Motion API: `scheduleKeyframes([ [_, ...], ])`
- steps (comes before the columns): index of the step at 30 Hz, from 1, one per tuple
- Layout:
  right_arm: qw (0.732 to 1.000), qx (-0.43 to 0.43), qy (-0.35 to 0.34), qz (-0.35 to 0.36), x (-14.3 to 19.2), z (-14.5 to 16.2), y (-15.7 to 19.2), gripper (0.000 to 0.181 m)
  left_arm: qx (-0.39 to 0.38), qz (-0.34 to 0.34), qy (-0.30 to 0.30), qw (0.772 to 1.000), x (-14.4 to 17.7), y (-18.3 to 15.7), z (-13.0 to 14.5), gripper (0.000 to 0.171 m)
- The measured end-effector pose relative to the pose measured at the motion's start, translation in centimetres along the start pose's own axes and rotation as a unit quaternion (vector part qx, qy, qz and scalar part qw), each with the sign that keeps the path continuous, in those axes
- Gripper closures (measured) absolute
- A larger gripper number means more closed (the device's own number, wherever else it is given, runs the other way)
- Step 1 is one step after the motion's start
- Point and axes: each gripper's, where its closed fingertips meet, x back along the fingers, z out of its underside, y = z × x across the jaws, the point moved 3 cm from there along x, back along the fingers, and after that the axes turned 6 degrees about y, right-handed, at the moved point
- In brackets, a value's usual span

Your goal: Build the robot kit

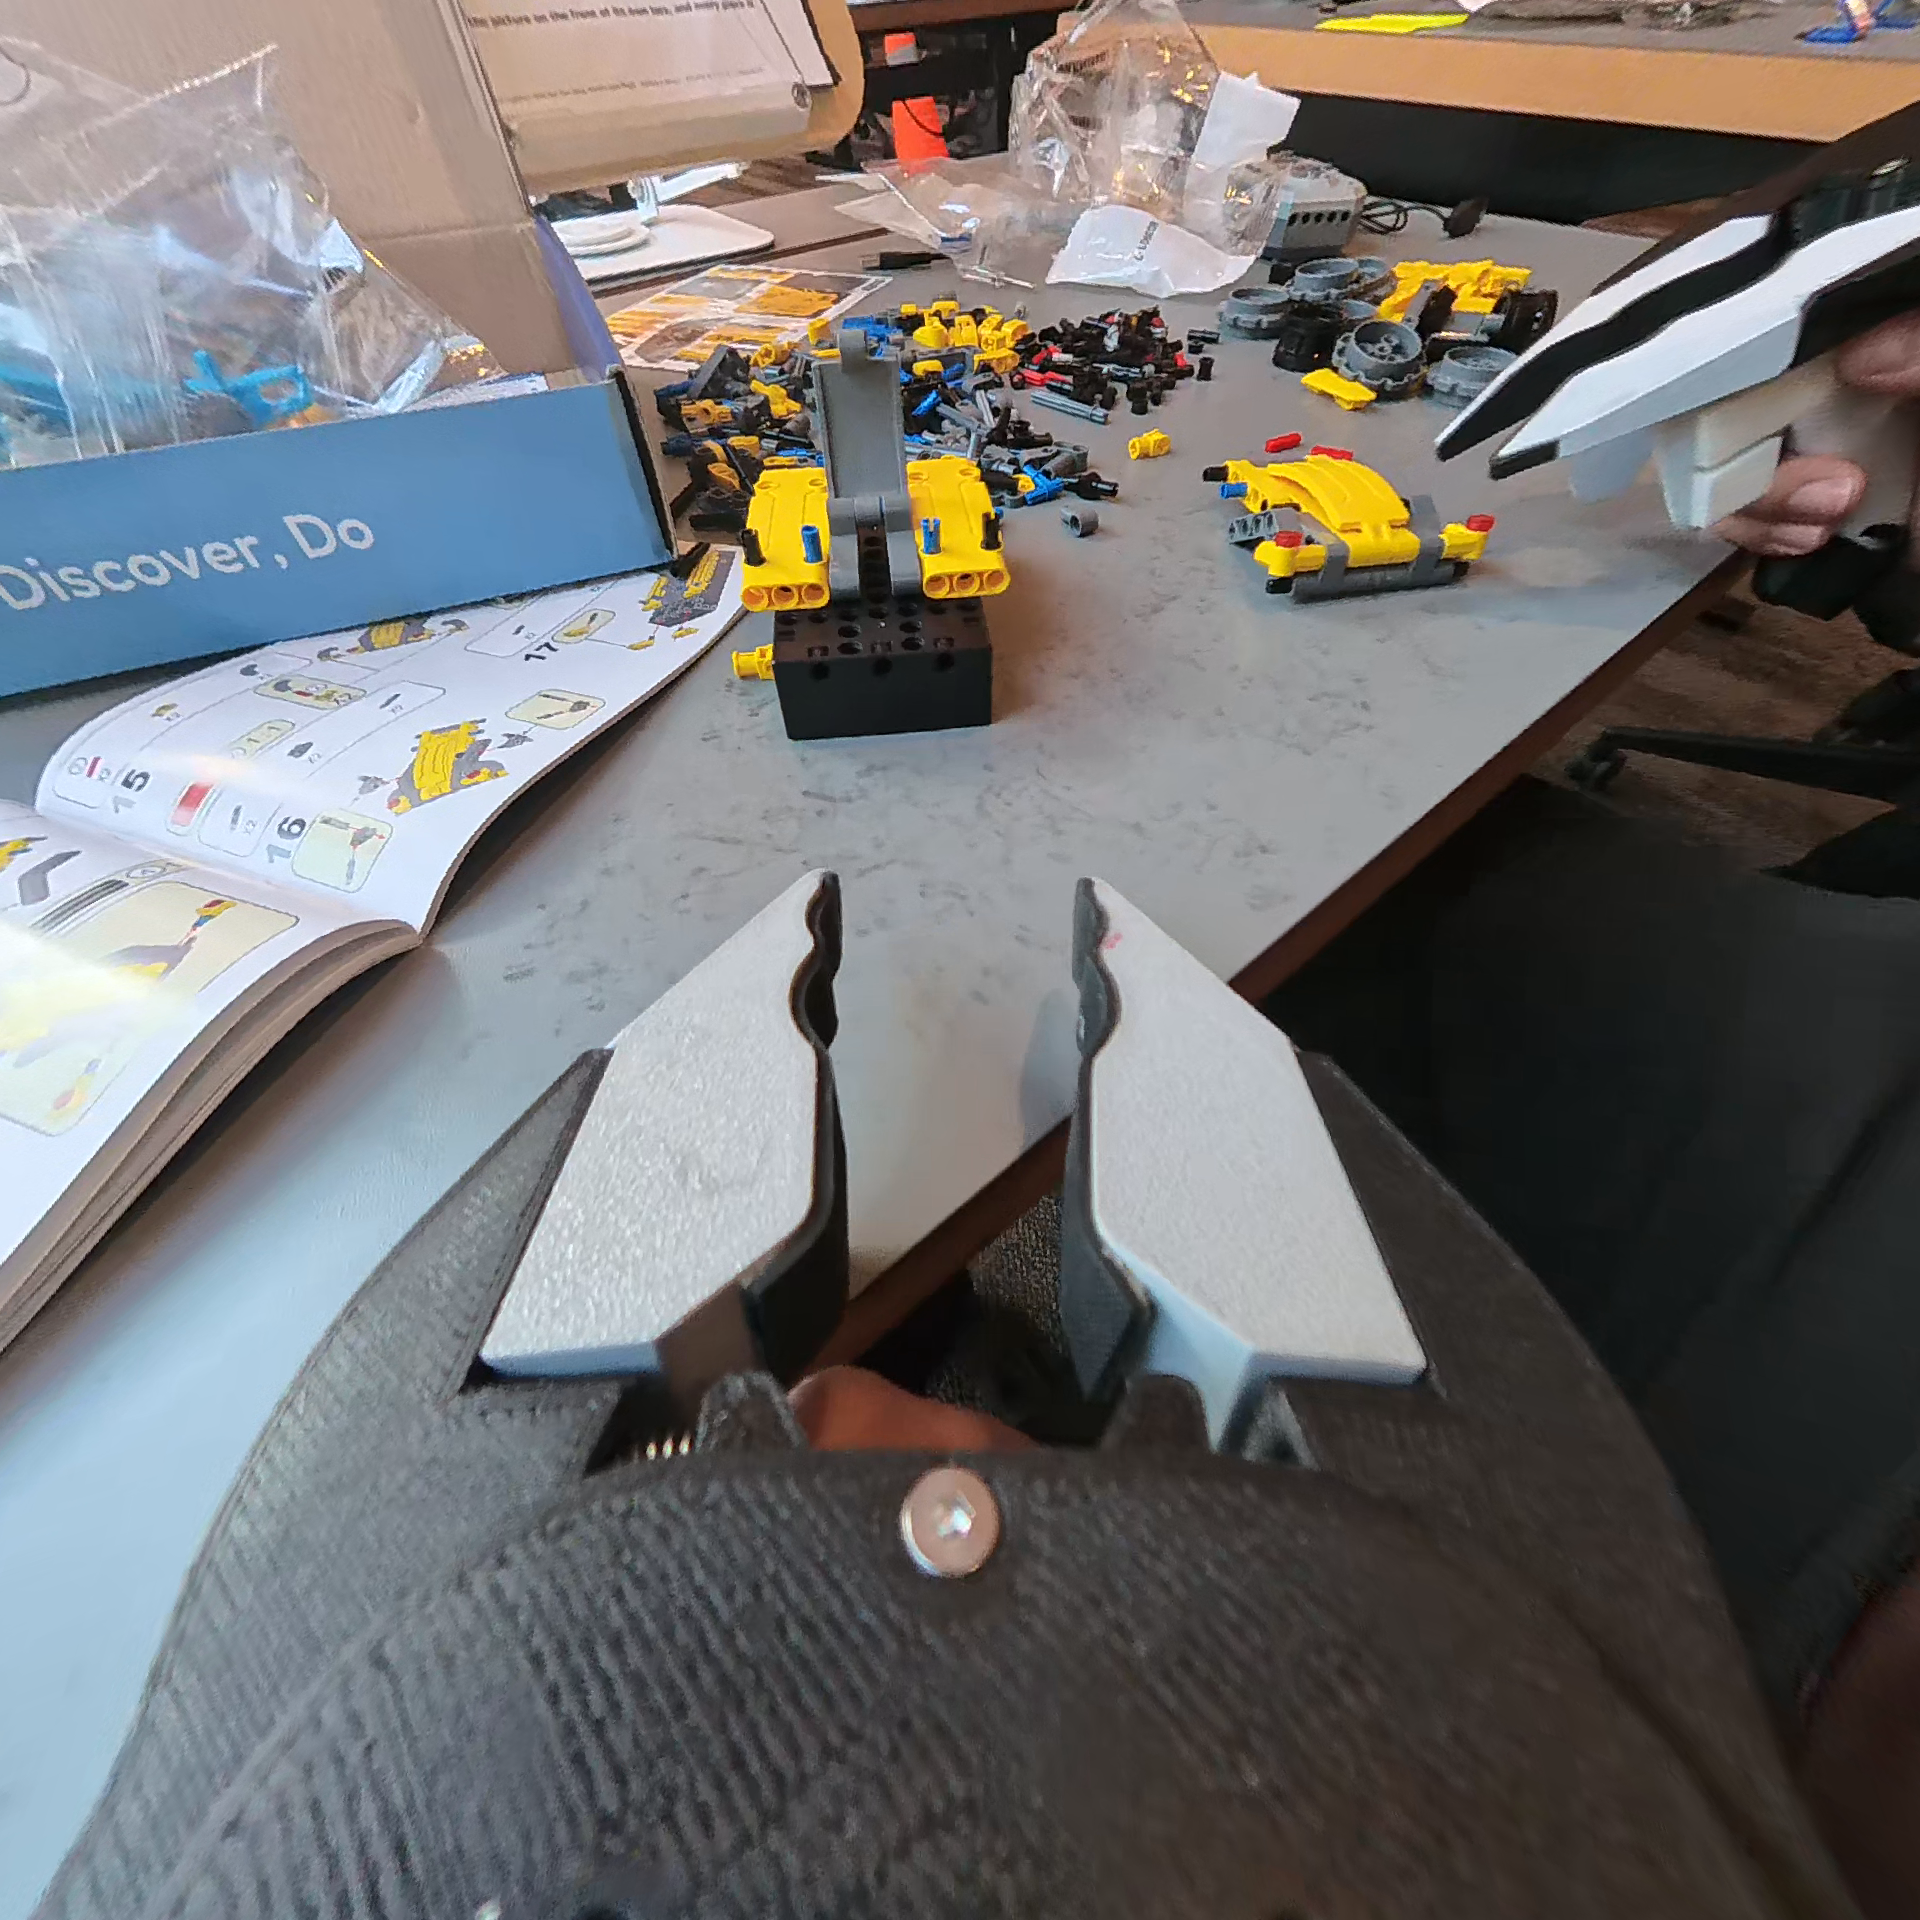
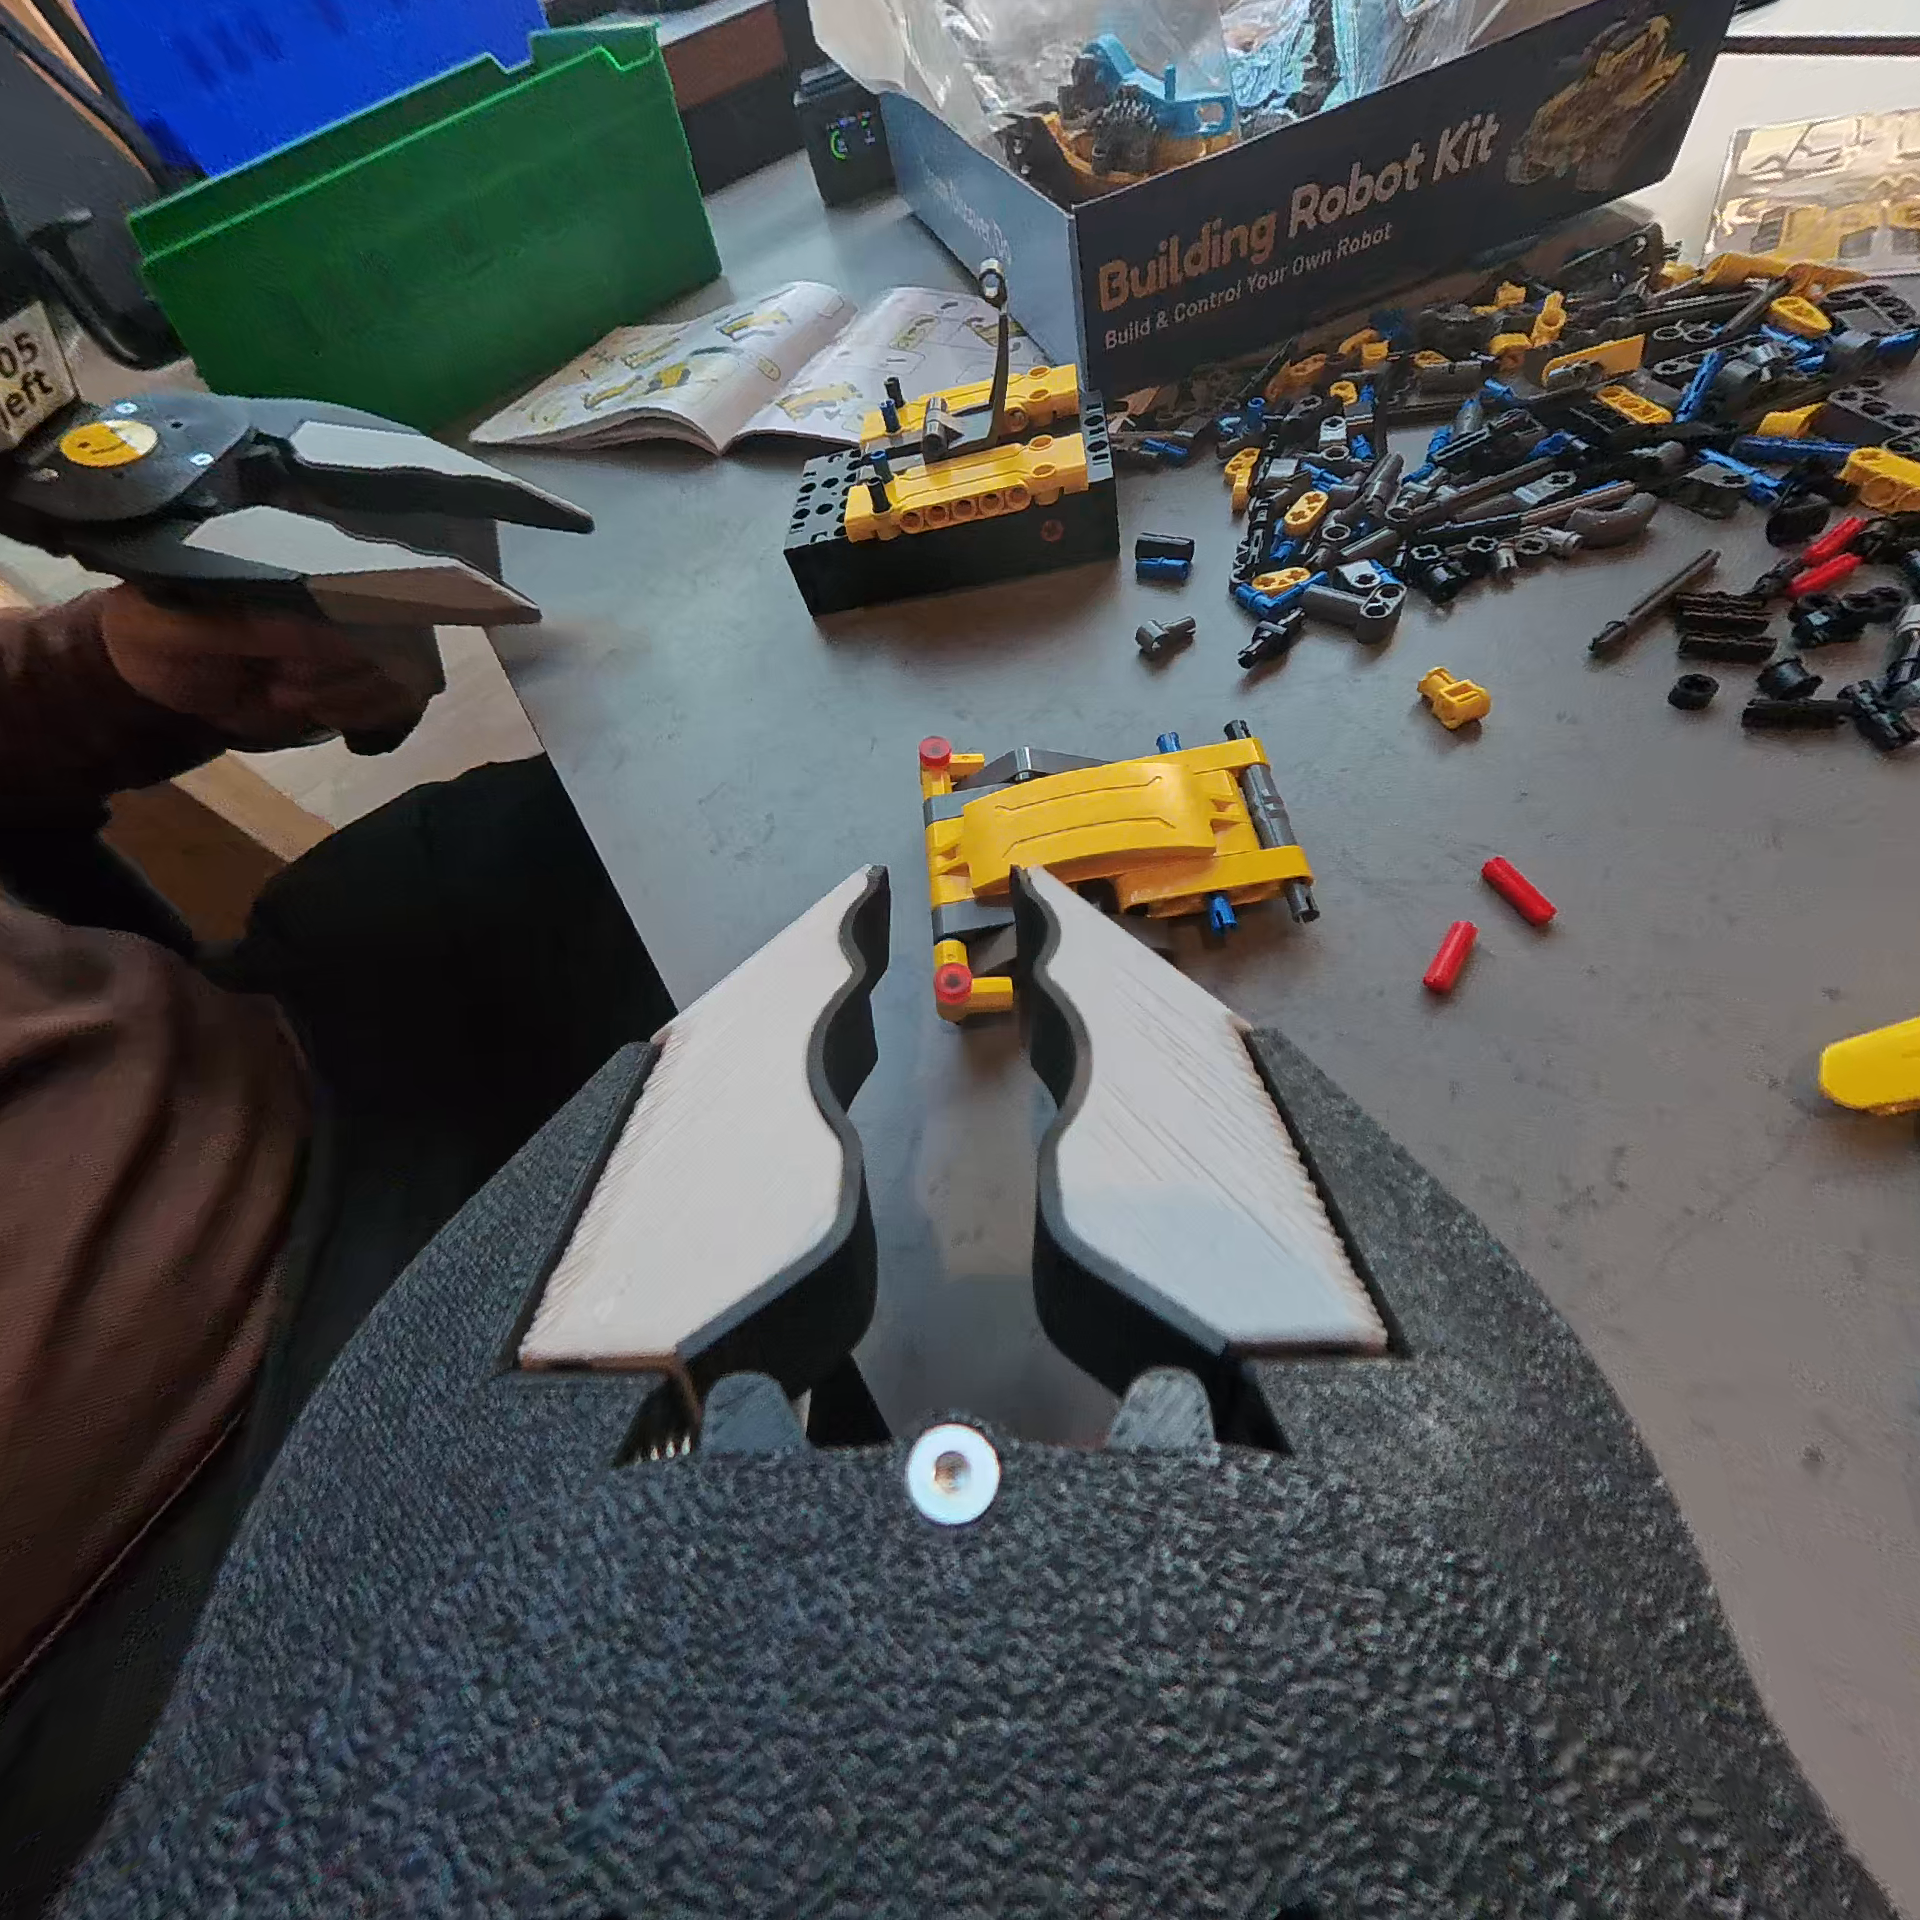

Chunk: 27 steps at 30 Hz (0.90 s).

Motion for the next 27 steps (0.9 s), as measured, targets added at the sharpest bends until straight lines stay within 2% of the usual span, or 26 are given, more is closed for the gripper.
scheduleKeyframes([
  [6,1.0,0.001,-0.014,-0.011,0.3,-0.2,0.1,0.154,0.022,0.012,-0.006,1.0,0.1,0.3,-0.1,0.129],
  [11,1.0,0.0,-0.027,-0.009,0.8,-0.4,-0.1,0.154,0.0,0.017,-0.01,1.0,-0.4,-0.4,-0.3,0.127],
  [17,0.999,-0.013,-0.037,-0.002,0.9,-0.5,-0.2,0.152,-0.031,0.048,-0.036,0.998,0.0,-1.5,-1.4,0.126],
  [19,0.999,-0.016,-0.043,-0.006,0.9,-0.7,-0.2,0.152,-0.014,0.076,-0.053,0.996,0.7,-1.6,-1.7,0.127],
  [22,0.998,-0.04,-0.037,-0.034,0.6,-1.1,-0.4,0.149,0.036,0.113,-0.065,0.991,1.4,-1.4,-1.9,0.131],
  [24,0.996,-0.055,-0.023,-0.073,0.1,-1.2,0.0,0.147,0.053,0.098,-0.089,0.99,1.0,-1.0,-3.4,0.134],
  [27,0.99,-0.073,0.006,-0.124,-0.5,-1.0,0.6,0.147,0.042,0.12,-0.113,0.985,0.0,-1.5,-5.6,0.13],
])
